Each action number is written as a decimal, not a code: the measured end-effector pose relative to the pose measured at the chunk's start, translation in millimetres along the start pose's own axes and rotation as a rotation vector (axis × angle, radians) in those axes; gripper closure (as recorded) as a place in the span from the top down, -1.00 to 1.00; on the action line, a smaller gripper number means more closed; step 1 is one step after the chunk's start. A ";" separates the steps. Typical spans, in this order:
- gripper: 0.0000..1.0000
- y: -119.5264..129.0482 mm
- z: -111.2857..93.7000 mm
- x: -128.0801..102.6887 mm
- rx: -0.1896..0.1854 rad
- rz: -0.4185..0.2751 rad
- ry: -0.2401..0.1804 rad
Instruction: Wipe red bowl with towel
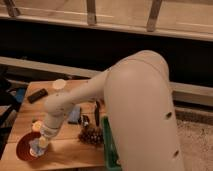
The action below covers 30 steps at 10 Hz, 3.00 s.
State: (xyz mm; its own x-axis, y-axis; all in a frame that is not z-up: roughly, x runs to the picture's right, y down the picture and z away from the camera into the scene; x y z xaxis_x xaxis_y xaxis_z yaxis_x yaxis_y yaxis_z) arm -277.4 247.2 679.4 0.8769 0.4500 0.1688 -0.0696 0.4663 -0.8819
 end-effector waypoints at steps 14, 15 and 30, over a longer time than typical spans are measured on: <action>-1.00 -26.8 48.4 -96.4 -0.054 -0.136 -0.029; -1.00 -16.6 47.0 -82.5 -0.067 -0.123 -0.016; -1.00 -48.3 40.2 -120.1 -0.046 -0.217 0.007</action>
State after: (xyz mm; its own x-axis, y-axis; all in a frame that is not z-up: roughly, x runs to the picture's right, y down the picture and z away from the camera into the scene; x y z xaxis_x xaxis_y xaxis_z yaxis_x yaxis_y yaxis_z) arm -398.4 201.2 719.4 0.8724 0.3376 0.3536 0.1426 0.5161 -0.8446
